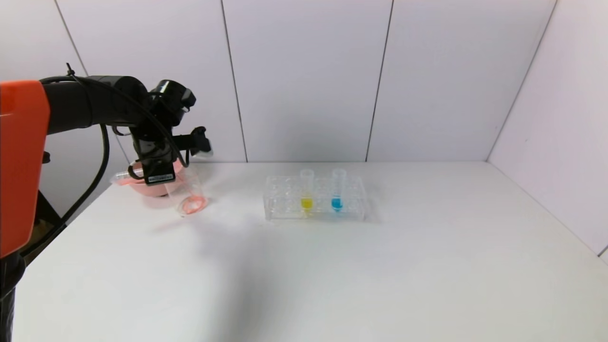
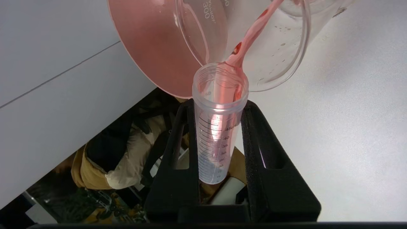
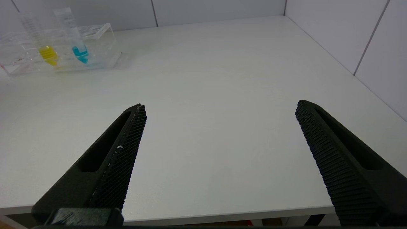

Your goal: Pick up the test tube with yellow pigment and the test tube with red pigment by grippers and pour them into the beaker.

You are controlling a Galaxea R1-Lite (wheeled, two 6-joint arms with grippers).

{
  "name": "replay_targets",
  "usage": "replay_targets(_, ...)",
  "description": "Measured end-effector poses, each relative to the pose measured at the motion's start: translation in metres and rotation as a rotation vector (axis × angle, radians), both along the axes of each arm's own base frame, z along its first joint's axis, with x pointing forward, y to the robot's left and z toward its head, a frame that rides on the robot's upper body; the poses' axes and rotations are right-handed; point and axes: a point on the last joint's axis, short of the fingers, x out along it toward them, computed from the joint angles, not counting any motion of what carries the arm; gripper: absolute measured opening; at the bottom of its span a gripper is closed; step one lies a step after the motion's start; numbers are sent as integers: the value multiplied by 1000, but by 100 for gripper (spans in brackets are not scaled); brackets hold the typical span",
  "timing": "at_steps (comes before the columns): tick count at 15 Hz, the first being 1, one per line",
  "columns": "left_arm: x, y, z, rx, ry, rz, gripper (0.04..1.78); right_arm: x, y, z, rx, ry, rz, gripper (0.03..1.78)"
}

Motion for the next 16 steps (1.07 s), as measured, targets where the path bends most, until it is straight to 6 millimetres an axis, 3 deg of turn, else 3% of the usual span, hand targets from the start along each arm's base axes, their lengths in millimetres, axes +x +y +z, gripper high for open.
replay_targets(12, -10, -10, 2, 92, 40, 21, 42, 0, 0, 0, 0, 0, 0, 171)
replay_targets(16, -12, -1, 14, -18, -23, 7, 42, 0, 0, 0, 0, 0, 0, 171)
